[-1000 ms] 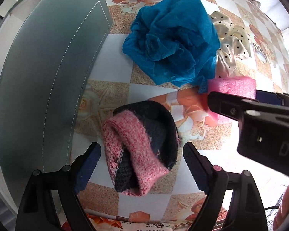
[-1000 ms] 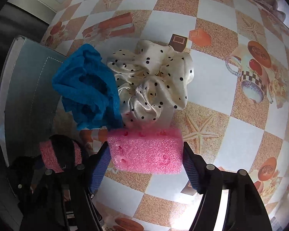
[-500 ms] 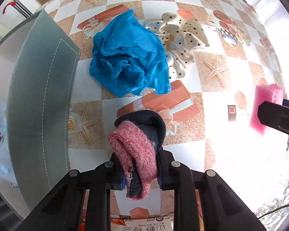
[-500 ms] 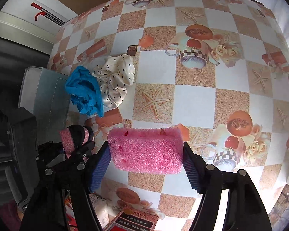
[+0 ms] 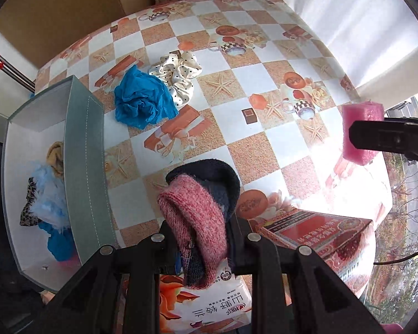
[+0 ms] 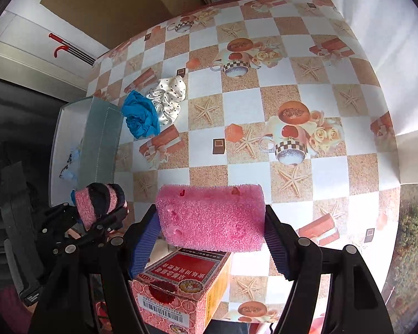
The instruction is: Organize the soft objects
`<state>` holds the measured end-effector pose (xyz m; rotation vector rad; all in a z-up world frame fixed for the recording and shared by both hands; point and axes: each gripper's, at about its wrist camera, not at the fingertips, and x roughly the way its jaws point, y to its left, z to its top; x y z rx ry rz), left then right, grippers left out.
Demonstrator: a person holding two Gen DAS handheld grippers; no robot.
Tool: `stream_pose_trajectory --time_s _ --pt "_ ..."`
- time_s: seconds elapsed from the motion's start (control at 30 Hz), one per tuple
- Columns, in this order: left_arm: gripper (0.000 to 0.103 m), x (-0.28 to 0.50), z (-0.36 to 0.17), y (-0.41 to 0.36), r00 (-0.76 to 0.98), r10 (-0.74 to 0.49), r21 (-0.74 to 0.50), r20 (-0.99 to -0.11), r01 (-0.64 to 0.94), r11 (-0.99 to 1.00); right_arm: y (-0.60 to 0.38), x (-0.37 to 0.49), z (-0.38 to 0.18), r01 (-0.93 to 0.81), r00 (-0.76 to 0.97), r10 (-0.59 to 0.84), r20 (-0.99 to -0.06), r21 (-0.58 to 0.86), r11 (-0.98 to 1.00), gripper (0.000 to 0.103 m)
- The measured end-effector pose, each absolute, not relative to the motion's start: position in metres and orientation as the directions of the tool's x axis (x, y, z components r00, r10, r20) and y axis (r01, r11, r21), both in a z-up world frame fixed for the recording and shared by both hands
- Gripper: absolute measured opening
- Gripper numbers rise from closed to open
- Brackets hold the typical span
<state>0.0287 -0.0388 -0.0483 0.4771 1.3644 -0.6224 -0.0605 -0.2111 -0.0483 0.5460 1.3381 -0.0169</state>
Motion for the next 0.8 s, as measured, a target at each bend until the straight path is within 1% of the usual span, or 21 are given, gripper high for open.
stream_pose_trajectory --time_s 0.13,0.27,0.37,0.63,0.8 --pt "0.025 0.001 -0.031 -0.024 0.091 -0.151 -0.041 -0.984 0.715 0.698 -0.192 -0.085 -0.025 0.323 0.270 0.286 -0.920 0.366 0.873 0.072" --pt "0.025 -0.021 -0.019 -0.004 0.094 -0.158 -0.035 -0.983 0.749 0.661 -0.160 -0.100 0.001 0.275 0.299 0.263 -0.918 0.346 0.897 0.072" --pt "0.026 -0.032 -0.014 0.013 0.090 -0.162 -0.038 -0.983 0.756 0.653 -0.131 -0.109 0.016 0.247 0.314 0.284 -0.906 0.367 0.897 0.072" --pt "0.025 -0.038 -0.009 0.044 0.102 -0.172 -0.044 -0.980 0.732 0.680 -0.094 -0.123 0.011 0.218 0.264 0.297 -0.918 0.356 0.909 0.072" --pt "0.025 -0.030 0.000 0.058 0.131 -0.197 -0.052 -0.972 0.692 0.720 -0.073 -0.137 -0.001 0.169 0.180 0.322 -0.930 0.351 0.921 0.072"
